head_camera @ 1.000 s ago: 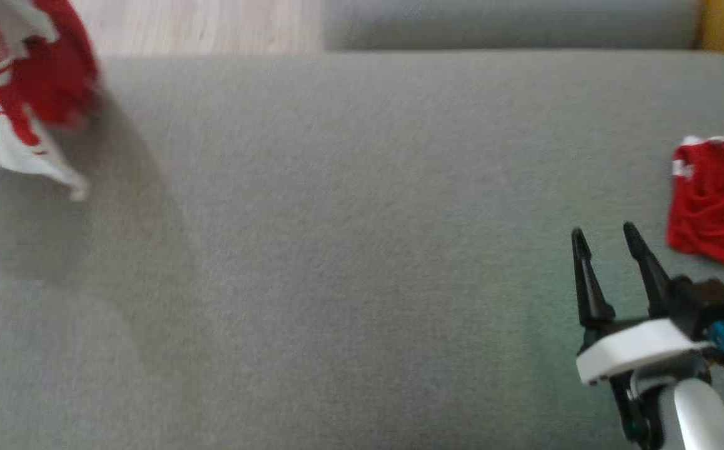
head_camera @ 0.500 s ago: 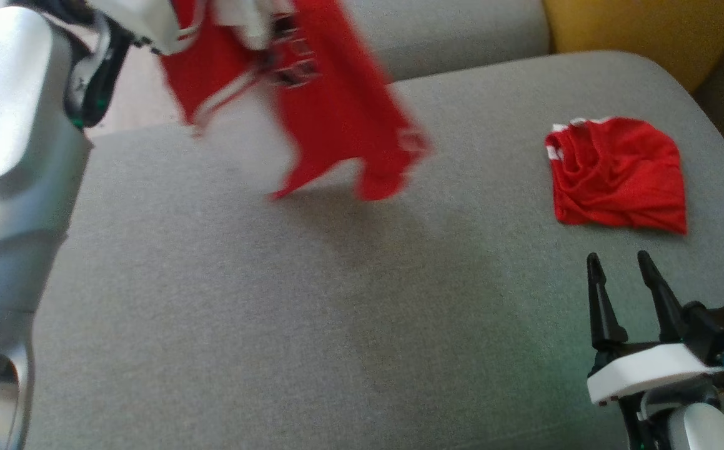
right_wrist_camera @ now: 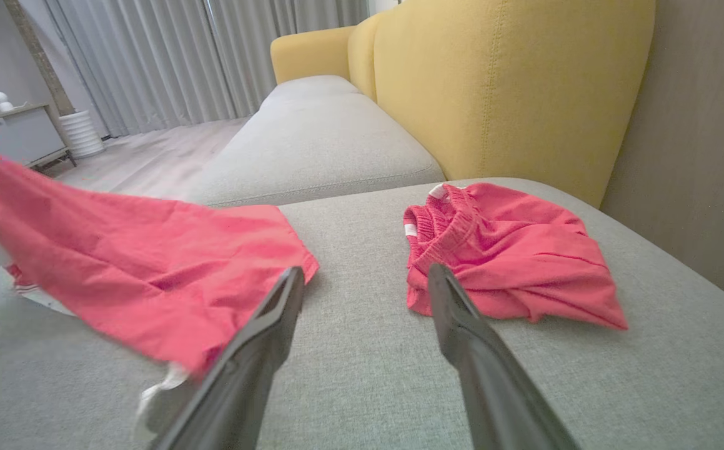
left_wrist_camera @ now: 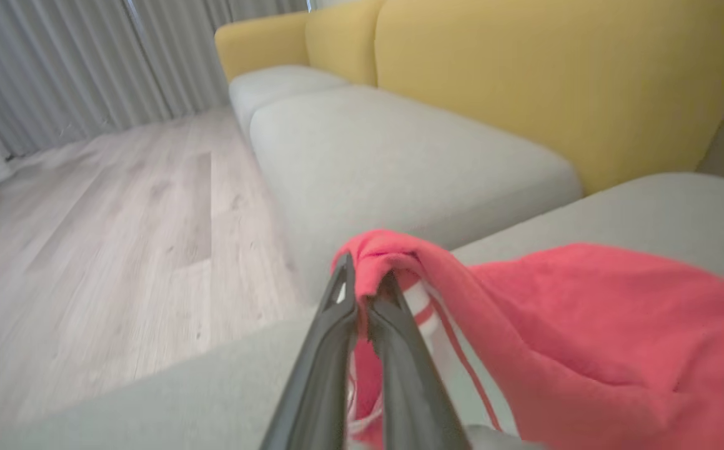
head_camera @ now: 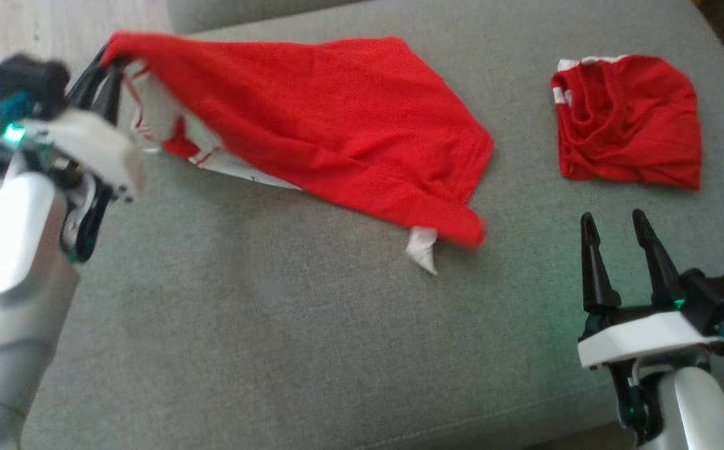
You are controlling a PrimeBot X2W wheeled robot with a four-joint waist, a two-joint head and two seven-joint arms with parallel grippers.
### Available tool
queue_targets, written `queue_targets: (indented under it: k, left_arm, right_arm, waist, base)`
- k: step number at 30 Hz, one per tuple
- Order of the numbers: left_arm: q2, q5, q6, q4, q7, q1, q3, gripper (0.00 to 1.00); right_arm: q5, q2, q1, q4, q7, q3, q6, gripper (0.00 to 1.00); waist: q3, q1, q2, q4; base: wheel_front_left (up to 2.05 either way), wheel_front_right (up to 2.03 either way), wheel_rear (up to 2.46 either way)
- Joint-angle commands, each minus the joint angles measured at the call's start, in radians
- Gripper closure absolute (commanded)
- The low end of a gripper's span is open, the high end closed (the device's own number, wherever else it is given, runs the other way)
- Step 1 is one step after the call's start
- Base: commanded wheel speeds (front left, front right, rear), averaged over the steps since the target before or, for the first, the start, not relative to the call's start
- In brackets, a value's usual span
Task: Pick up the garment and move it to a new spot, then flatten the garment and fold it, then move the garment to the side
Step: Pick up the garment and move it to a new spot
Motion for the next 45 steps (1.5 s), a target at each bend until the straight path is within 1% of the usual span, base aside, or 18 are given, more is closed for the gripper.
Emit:
queue_targets:
  k: [1,4,5,6,7,8,9,10,15,20,23,26,29,33,35,40,45]
  left_arm:
    - [0.057,-0.009,0.016,0.009,-0.028,-0.026,0.059,1.00]
    - [0.053,-0.019,0.028,0.069,-0.062,0.006,0.069,1.00]
    - [0.049,-0.022,0.029,0.084,-0.073,0.012,0.069,0.88]
    - [0.043,-0.023,0.027,0.098,-0.083,0.017,0.068,0.68]
    - [0.043,-0.023,0.027,0.098,-0.083,0.017,0.068,0.68]
    - [0.036,-0.025,0.024,0.110,-0.093,0.019,0.066,0.25]
    - [0.027,-0.027,0.021,0.121,-0.102,0.021,0.064,0.04]
    - [0.018,-0.029,0.018,0.130,-0.112,0.021,0.062,0.00]
    - [-0.011,-0.029,-0.002,0.165,-0.164,0.009,0.052,0.00]
    - [-0.030,-0.031,-0.025,0.166,-0.211,0.005,0.039,0.00]
    - [-0.045,-0.041,-0.036,0.149,-0.239,0.037,0.033,0.00]
    - [-0.065,-0.061,-0.038,0.119,-0.267,0.098,0.036,0.00]
    - [-0.091,-0.079,-0.022,0.070,-0.292,0.184,0.040,0.00]
    - [-0.117,-0.097,0.012,-0.013,-0.313,0.310,0.053,0.00]
    - [-0.121,-0.095,0.034,-0.059,-0.318,0.372,0.058,0.00]
    - [-0.123,-0.108,0.093,-0.179,-0.325,0.534,0.108,0.00]
    - [-0.134,-0.087,0.142,-0.291,-0.326,0.668,0.146,0.00]
  right_arm:
    - [0.006,-0.005,-0.041,-0.022,-0.015,0.030,0.007,0.00]
    - [0.004,-0.005,-0.060,-0.013,-0.021,0.035,0.007,0.00]
    - [0.002,-0.005,-0.066,-0.010,-0.022,0.036,0.007,0.00]
    - [0.001,-0.005,-0.070,-0.007,-0.023,0.036,0.007,0.00]
    - [0.001,-0.005,-0.070,-0.007,-0.023,0.036,0.007,0.00]
    - [-0.001,-0.005,-0.074,-0.005,-0.023,0.036,0.007,0.00]
    - [-0.003,-0.005,-0.078,-0.002,-0.023,0.037,0.007,0.00]
    - [-0.004,-0.005,-0.080,0.000,-0.023,0.037,0.007,0.00]
    - [-0.012,-0.005,-0.084,0.013,-0.024,0.041,0.007,0.00]
    - [-0.019,-0.005,-0.069,0.026,-0.023,0.035,0.007,0.00]
    - [-0.021,-0.005,-0.049,0.031,-0.021,0.032,0.007,0.00]
    - [-0.022,-0.005,-0.022,0.036,-0.018,0.027,0.007,0.00]
    - [-0.023,-0.005,0.012,0.040,-0.014,0.022,0.007,0.00]
    - [-0.028,-0.005,0.055,0.039,-0.013,0.011,0.007,0.00]
    - [-0.028,-0.005,0.071,0.037,-0.015,0.007,0.007,0.00]
    - [-0.017,-0.005,0.096,0.039,-0.021,0.015,0.007,0.00]
    - [-0.001,-0.005,0.114,0.055,-0.032,0.034,0.007,0.00]
  waist:
    - [0.033,-0.0003,0.0000,-0.004]
    - [0.049,-0.0003,0.0000,-0.002]
    - [0.052,-0.0003,0.0000,0.000]
    - [0.055,-0.0003,0.0000,0.004]
    - [0.055,-0.0003,0.0000,0.004]
    - [0.056,-0.0003,0.0000,0.008]
    - [0.056,-0.0003,0.0000,0.012]
    - [0.055,-0.0003,0.0000,0.017]
    - [0.025,-0.0003,0.0000,0.048]
    - [-0.042,-0.0003,0.0000,0.083]
    - [-0.092,-0.0003,0.0000,0.103]
    - [-0.139,-0.0003,0.0000,0.123]
    - [-0.180,-0.0003,0.0000,0.145]
    - [-0.210,-0.0003,0.0000,0.173]
    - [-0.216,-0.0003,0.0000,0.183]
    - [-0.227,-0.0003,0.0000,0.194]
    - [-0.235,-0.0003,0.0000,0.206]
  base:
    - [0.00,0.00,0.00]
    - [0.00,0.00,0.00]
    - [0.00,0.00,0.00]
    - [0.00,0.00,0.00]
    - [0.00,0.00,0.00]
    - [0.00,0.00,0.00]
    - [0.00,0.00,0.00]
    - [0.00,0.00,0.00]
    - [0.00,0.00,0.00]
    - [0.00,0.00,0.00]
    - [0.00,0.00,0.00]
    - [0.00,0.00,0.00]
    - [0.00,0.00,0.00]
    - [0.00,0.00,0.00]
    - [0.00,0.00,0.00]
    - [0.00,0.00,0.00]
    - [0.00,0.00,0.00]
